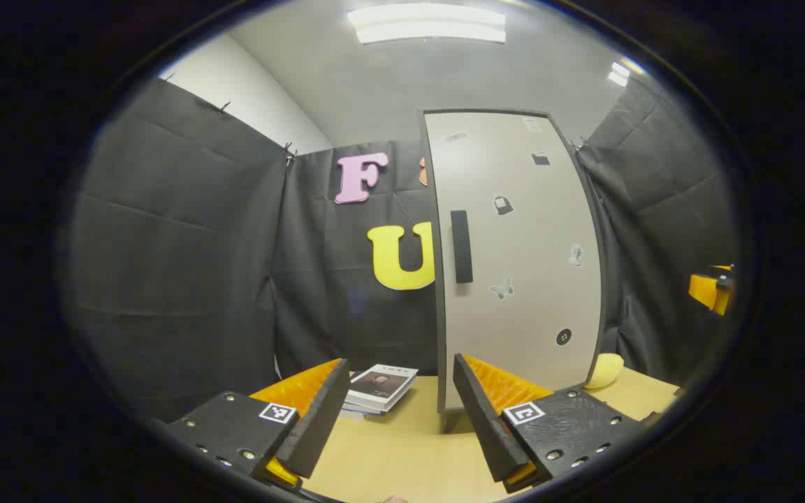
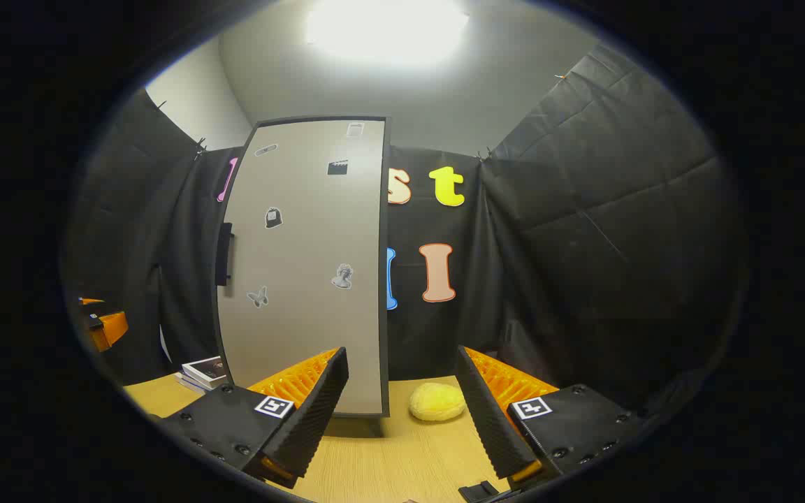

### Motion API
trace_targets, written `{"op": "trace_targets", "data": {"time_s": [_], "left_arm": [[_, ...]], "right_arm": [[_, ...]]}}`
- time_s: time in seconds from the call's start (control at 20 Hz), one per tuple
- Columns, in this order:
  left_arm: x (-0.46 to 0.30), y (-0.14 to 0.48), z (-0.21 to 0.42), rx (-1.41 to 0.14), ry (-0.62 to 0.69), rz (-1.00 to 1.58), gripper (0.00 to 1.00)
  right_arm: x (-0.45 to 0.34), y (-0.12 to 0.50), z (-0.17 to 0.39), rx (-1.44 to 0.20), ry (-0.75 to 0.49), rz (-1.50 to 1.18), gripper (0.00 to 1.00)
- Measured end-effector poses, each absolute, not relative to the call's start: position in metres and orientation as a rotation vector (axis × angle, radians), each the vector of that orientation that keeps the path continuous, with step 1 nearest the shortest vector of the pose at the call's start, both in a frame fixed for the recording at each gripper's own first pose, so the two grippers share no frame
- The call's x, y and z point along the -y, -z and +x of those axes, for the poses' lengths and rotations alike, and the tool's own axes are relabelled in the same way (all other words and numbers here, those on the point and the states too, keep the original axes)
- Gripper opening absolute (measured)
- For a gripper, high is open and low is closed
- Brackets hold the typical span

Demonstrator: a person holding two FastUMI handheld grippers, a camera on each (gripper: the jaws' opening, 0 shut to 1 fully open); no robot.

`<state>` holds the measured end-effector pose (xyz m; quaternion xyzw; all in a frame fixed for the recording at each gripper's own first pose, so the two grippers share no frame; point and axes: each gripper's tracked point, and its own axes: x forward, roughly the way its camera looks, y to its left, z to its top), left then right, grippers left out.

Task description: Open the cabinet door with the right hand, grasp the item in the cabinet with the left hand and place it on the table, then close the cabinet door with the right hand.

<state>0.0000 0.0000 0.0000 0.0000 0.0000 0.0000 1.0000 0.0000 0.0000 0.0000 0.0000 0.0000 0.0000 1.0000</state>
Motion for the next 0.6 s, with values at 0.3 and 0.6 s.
{"op": "trace_targets", "data": {"time_s": [0.3, 0.6], "left_arm": [[0.0050, -0.0013, -0.0047, 0.005, -0.007, 0.000, 0.92], [0.0050, -0.0016, -0.0046, -0.001, -0.013, 0.004, 0.92]], "right_arm": [[0.0000, 0.0010, 0.0015, 0.004, 0.006, 0.000, 0.97], [0.0003, 0.0027, 0.0012, 0.000, 0.017, 0.001, 0.98]]}}
